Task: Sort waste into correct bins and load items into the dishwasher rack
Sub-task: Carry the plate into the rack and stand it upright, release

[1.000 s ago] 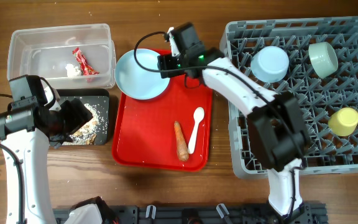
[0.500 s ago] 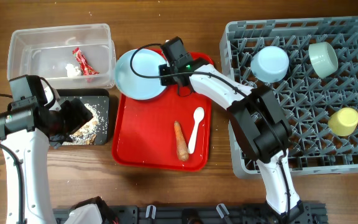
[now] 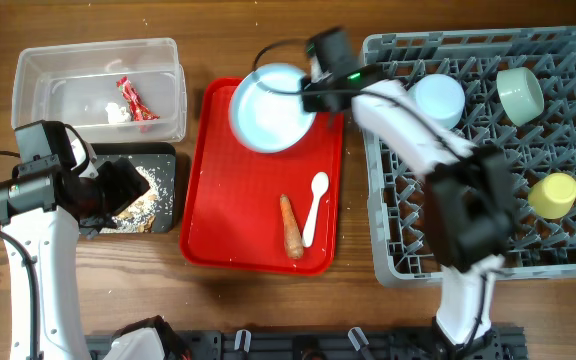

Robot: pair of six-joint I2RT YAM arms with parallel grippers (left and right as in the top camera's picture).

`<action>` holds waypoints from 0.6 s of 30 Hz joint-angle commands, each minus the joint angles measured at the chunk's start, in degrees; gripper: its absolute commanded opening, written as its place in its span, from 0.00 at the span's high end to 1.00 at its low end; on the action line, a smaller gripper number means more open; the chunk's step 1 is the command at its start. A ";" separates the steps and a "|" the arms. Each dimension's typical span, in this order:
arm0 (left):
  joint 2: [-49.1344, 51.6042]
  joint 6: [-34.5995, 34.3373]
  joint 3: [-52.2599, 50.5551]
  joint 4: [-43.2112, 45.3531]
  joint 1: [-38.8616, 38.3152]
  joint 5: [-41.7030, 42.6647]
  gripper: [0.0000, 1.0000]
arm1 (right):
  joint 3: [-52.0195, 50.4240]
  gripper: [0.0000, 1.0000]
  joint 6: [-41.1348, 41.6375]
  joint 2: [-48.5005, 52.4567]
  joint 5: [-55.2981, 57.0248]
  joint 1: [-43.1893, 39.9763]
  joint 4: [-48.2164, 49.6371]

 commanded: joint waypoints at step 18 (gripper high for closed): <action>-0.68 -0.11 0.74 0.17 0.33 0.35 0.15 | -3.15 0.96 -13.07 -25.62 57.72 -22.67 -7.32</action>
